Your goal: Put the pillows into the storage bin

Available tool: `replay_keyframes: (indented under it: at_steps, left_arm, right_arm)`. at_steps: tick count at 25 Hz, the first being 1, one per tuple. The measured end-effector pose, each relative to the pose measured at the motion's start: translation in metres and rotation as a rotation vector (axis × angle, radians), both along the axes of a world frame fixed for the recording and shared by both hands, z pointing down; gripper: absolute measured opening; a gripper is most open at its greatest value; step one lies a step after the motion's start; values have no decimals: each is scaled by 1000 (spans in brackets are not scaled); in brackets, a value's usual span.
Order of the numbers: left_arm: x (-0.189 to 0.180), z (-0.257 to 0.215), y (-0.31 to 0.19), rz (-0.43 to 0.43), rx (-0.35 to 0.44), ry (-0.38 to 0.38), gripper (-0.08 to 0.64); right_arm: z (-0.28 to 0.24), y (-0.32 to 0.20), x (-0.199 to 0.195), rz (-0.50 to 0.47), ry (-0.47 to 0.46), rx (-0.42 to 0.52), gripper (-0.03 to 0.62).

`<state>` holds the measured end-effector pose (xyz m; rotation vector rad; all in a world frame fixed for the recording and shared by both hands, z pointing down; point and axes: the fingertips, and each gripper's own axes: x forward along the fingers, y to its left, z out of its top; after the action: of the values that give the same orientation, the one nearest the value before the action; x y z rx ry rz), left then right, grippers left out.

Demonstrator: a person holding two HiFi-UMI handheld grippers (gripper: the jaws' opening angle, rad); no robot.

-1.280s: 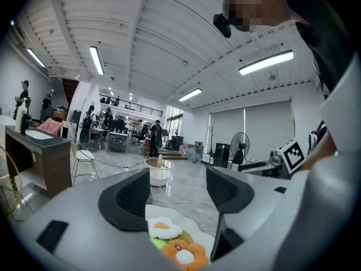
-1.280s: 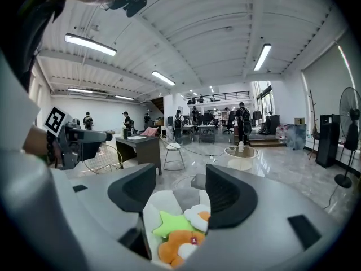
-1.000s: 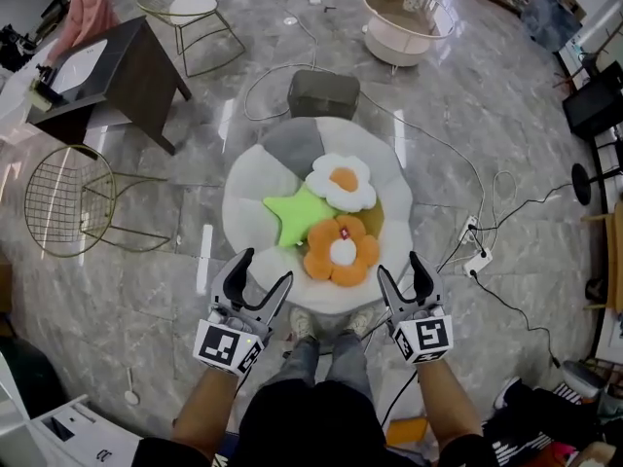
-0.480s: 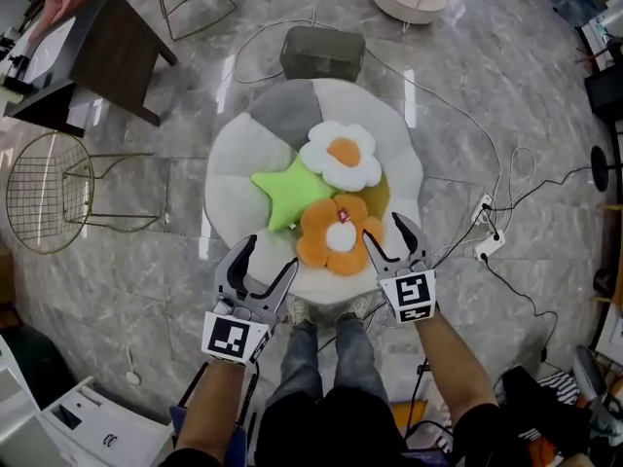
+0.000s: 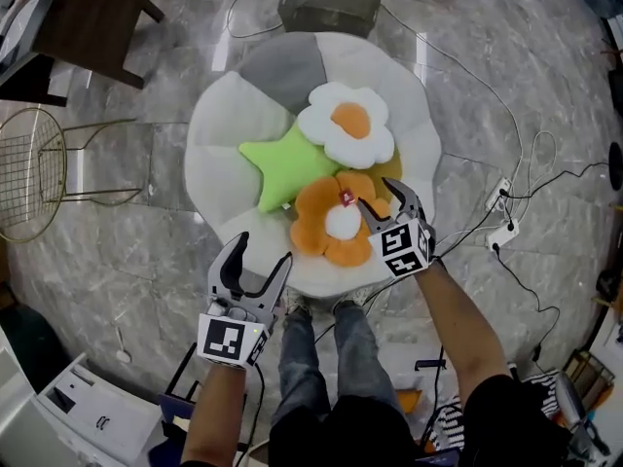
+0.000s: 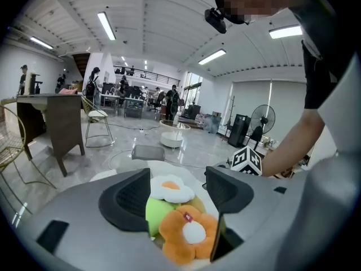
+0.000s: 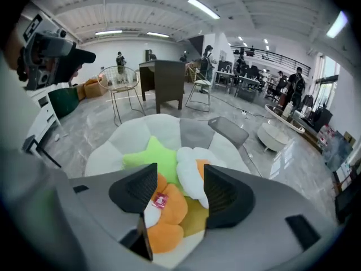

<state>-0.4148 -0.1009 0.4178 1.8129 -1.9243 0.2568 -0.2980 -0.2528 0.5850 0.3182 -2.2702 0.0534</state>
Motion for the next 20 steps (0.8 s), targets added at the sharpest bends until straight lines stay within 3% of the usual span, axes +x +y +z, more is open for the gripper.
replay_keyframes:
  at_steps: [9, 20]
  left_arm:
    - [-9, 48, 24, -73, -69, 25, 325]
    - [-18, 97, 75, -196, -138, 69, 324]
  right_arm:
    - [96, -18, -28, -243, 204, 101, 265]
    - [192, -42, -43, -280, 414, 144, 305]
